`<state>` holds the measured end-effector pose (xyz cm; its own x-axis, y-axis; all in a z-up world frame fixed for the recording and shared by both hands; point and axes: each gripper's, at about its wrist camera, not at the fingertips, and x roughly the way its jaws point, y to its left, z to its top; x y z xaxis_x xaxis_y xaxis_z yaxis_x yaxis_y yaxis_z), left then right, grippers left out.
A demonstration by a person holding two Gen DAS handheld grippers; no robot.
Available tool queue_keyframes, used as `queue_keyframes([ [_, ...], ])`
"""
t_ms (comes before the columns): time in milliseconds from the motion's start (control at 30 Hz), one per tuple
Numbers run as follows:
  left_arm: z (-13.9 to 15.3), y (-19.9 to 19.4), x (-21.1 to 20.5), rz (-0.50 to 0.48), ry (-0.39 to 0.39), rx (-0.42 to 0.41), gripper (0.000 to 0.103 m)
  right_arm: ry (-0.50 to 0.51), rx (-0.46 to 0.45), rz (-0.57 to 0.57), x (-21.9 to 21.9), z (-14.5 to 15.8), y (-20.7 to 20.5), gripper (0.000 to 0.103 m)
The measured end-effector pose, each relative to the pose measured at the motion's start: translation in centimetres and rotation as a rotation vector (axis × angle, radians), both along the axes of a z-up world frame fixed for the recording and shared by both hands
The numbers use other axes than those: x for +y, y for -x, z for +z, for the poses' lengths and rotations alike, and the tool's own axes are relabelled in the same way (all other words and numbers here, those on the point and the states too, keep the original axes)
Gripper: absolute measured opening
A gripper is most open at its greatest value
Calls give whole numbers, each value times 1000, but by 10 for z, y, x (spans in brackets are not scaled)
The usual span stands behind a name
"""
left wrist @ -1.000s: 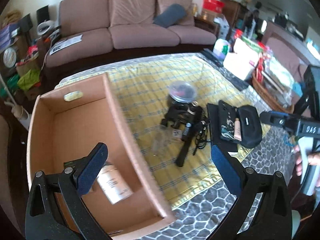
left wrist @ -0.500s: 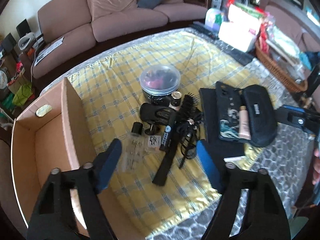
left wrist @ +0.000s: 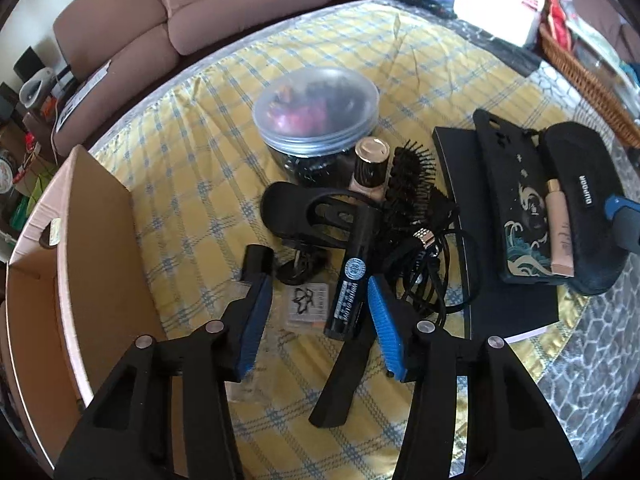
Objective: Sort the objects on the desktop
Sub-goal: 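Grasp the black cylinder with the left tool while the right tool grasps the beige tube, then carry the black cylinder and beige tube into the box and release both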
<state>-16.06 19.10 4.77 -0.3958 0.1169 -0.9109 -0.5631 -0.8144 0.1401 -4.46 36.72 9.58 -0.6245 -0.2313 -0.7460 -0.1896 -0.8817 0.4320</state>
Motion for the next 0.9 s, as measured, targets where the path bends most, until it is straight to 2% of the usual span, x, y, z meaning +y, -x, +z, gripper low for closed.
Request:
queue_keyframes([
  [167, -5, -1, 6, -21, 18, -3, 41, -1, -23, 10, 1, -6, 2, 67],
  [200, -4, -1, 6, -23, 19, -4, 36, -5, -30, 12, 1, -7, 3, 67],
  [233, -3, -2, 6, -26, 28, 4, 23, -6, -37, 15, 0, -8, 4, 65],
  [267, -1, -3, 6, -26, 39, 21, 15, -7, -46, 16, 0, -9, 6, 64],
  [400, 4, -1, -3, -16, -12, -17, 15, -28, -99, 30, -4, -12, 15, 62],
  [533, 16, -3, -12, -4, -68, -24, 15, -169, -193, 54, -17, -18, 30, 48],
  [800, 60, -13, -40, 6, -232, -38, 15, -384, -300, 88, -44, -30, 52, 50],
  [833, 66, -14, -47, 11, -259, -43, 15, -415, -305, 99, -48, -31, 54, 42],
  [867, 70, -15, -51, 15, -273, -43, 15, -432, -306, 114, -52, -33, 56, 21],
  [900, 73, -15, -56, 19, -284, -42, 15, -433, -310, 128, -56, -36, 56, 20],
])
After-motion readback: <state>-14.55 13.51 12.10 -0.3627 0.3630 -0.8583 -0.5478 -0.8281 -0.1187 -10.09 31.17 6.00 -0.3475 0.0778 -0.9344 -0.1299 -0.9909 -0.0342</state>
